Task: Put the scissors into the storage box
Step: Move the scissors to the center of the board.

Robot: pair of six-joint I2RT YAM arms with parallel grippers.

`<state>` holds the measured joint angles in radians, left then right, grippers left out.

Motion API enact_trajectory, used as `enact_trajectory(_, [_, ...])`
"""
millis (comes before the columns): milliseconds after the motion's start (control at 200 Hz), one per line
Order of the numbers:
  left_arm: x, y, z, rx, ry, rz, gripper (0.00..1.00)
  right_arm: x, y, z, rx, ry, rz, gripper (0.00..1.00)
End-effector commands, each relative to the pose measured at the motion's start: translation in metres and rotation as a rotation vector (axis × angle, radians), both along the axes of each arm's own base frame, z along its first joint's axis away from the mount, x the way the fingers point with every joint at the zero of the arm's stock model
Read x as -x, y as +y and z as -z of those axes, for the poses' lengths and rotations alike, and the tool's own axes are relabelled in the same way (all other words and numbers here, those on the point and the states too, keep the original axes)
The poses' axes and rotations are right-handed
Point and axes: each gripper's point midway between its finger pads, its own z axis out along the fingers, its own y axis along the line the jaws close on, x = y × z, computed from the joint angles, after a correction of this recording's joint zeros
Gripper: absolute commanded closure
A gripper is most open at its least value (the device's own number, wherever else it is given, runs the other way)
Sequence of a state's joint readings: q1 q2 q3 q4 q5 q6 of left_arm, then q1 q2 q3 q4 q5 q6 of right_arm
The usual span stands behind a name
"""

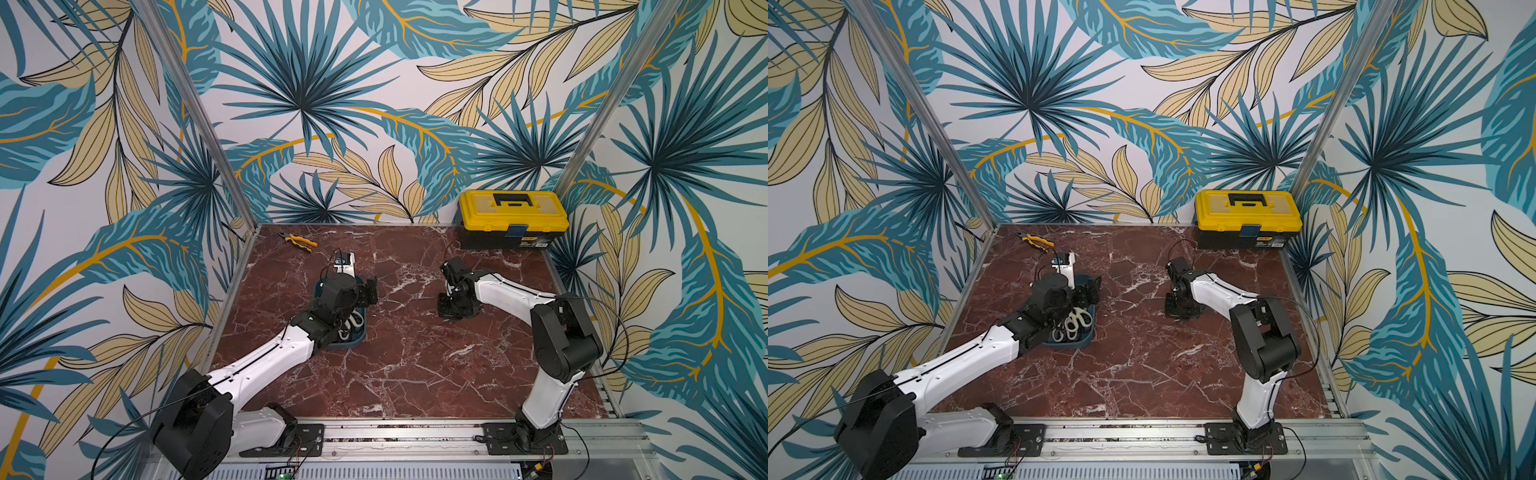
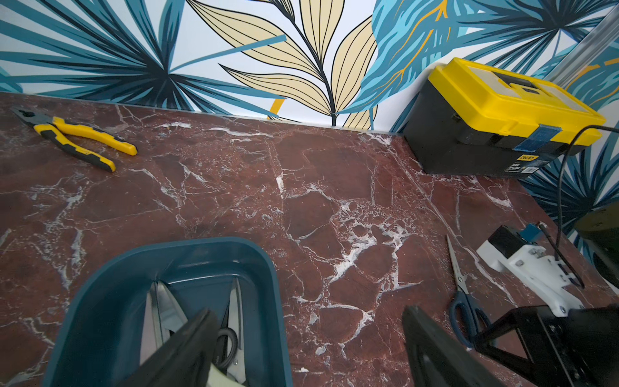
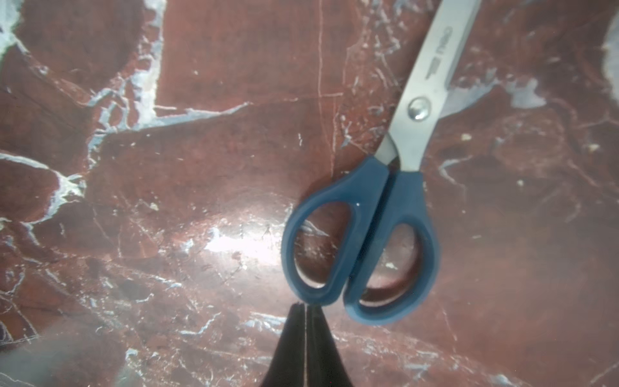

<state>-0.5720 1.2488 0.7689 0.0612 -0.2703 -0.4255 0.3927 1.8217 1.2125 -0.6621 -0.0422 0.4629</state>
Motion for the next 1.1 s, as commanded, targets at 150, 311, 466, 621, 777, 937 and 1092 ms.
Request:
enact_trajectory(150, [0.002, 0.013, -0.005, -0.001, -0.006, -0.044, 0.09, 0.003, 0.002, -0.006, 0.01, 0.012, -0.019, 0.92])
enact_trajectory(311, [0.001, 0.017, -0.007, 0.002, -0.011, -0.054, 0.09, 0.002, 0.002, -0.013, 0.012, 0.003, -0.023, 0.92])
enact_trajectory(466, [0.001, 0.02, -0.008, 0.003, -0.012, -0.064, 0.09, 0.002, 0.003, -0.021, 0.013, -0.007, -0.028, 0.92])
enact_trajectory(621, [0.001, 0.024, -0.011, 0.006, -0.013, -0.081, 0.09, 0.003, 0.003, -0.032, 0.013, -0.026, -0.029, 0.92])
enact_trajectory(777, [0.003, 0.031, -0.008, 0.009, -0.011, -0.106, 0.09, 0.003, 0.0, -0.036, 0.046, -0.018, -0.034, 0.92])
enact_trajectory(937, [0.004, 0.035, -0.004, 0.005, 0.002, -0.11, 0.09, 0.004, -0.03, -0.037, 0.147, -0.033, 0.04, 0.71])
enact_trajectory(1092, [0.003, 0.033, -0.001, 0.0, 0.006, -0.103, 0.09, -0.003, -0.036, -0.029, 0.177, -0.014, 0.026, 0.56])
